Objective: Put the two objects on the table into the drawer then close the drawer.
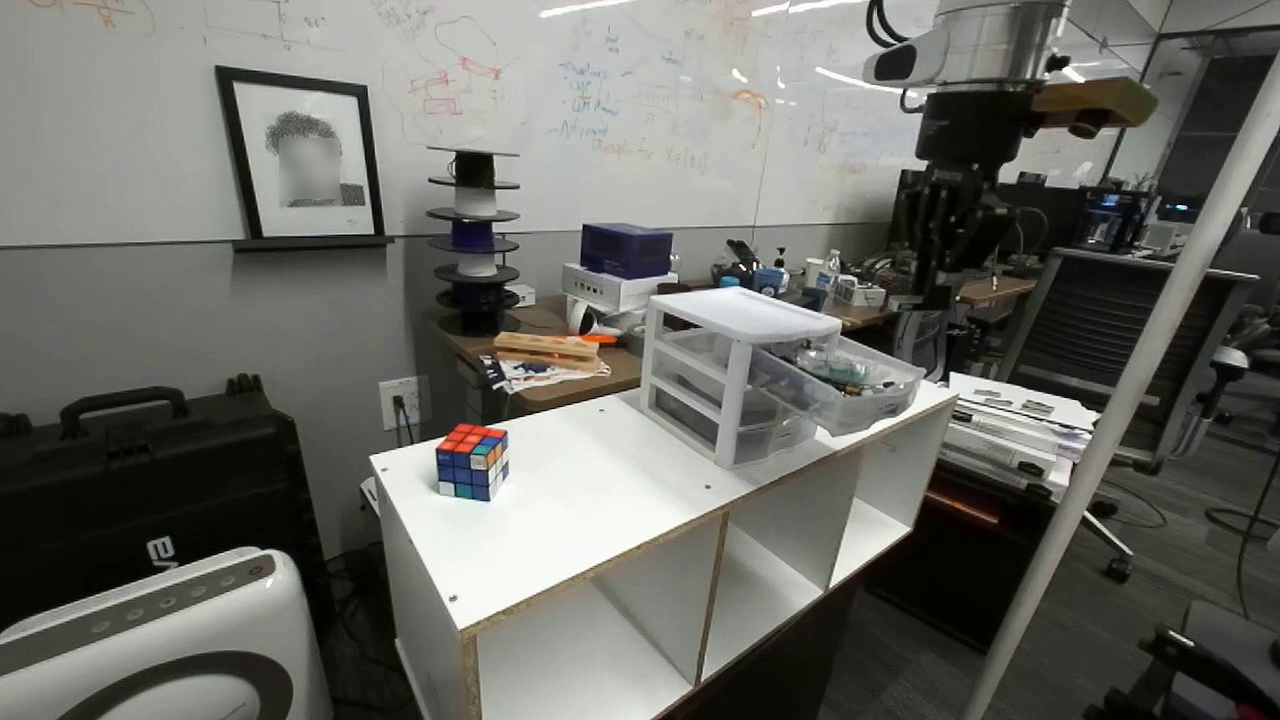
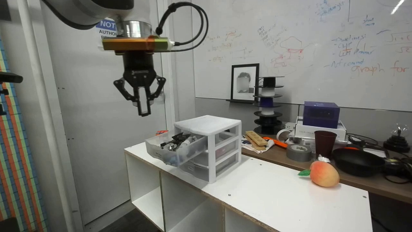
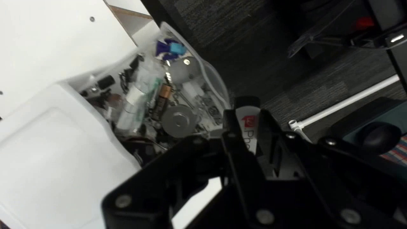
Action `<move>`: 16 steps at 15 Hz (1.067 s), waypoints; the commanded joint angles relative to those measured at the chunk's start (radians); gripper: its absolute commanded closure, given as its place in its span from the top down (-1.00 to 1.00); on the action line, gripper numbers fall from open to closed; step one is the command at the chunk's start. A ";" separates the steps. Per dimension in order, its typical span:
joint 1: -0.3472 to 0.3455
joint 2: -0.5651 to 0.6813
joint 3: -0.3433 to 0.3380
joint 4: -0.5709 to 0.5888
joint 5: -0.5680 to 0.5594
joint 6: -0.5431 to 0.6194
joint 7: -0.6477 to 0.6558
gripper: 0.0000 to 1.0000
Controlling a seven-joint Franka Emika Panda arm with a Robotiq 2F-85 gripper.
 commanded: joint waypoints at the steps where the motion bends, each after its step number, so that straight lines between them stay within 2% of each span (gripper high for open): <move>1: 0.072 -0.163 0.017 -0.137 0.016 0.028 0.055 -0.69; 4: 0.102 -0.202 0.015 -0.171 -0.005 0.050 0.119 -0.69; 8: 0.072 -0.182 -0.014 -0.159 -0.024 0.141 0.267 -0.69; 16: 0.041 0.007 -0.092 -0.091 -0.006 0.249 0.343 -0.69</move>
